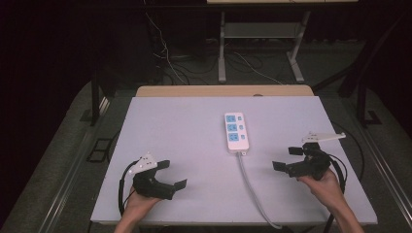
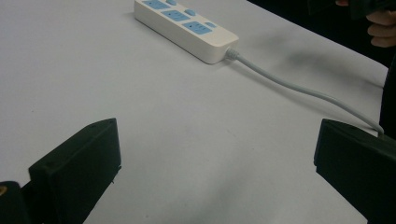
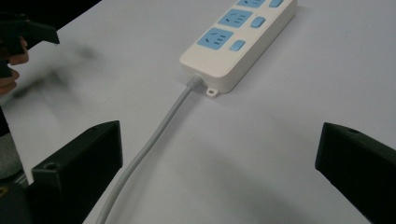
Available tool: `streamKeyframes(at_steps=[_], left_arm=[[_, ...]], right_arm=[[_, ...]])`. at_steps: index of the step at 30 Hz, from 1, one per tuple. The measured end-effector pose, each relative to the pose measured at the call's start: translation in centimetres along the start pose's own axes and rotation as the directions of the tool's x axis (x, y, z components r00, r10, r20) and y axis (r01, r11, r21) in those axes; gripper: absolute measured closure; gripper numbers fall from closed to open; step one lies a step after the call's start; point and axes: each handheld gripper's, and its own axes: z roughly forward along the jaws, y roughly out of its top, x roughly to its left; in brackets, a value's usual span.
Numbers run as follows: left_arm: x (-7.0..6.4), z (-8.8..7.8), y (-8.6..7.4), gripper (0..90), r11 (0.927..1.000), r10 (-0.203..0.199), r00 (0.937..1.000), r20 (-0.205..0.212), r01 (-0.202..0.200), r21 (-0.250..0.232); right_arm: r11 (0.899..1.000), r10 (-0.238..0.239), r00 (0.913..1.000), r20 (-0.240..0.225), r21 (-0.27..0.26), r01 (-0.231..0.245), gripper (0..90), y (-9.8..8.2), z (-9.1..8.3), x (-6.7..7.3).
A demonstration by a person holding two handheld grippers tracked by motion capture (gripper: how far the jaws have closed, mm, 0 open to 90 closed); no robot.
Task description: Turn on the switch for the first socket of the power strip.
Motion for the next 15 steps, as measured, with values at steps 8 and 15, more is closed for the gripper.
streamKeyframes(at_steps=[8,15], left_arm=[[0.0,0.0,0.0,0.0,1.0,0.001,1.0,-0.001,-0.001,0.002],[0.0,0.0,0.0,0.0,1.0,-0.005,1.0,0.001,0.005,0.002]], right_arm=[[1.0,0.005,0.9999,-0.013,-0.017,-0.006,0.4,-2.4,-0.5,0.9],[1.0,0.008,0.9999,-0.01,-0.009,-0.008,0.4,-4.2,-0.6,1.4]])
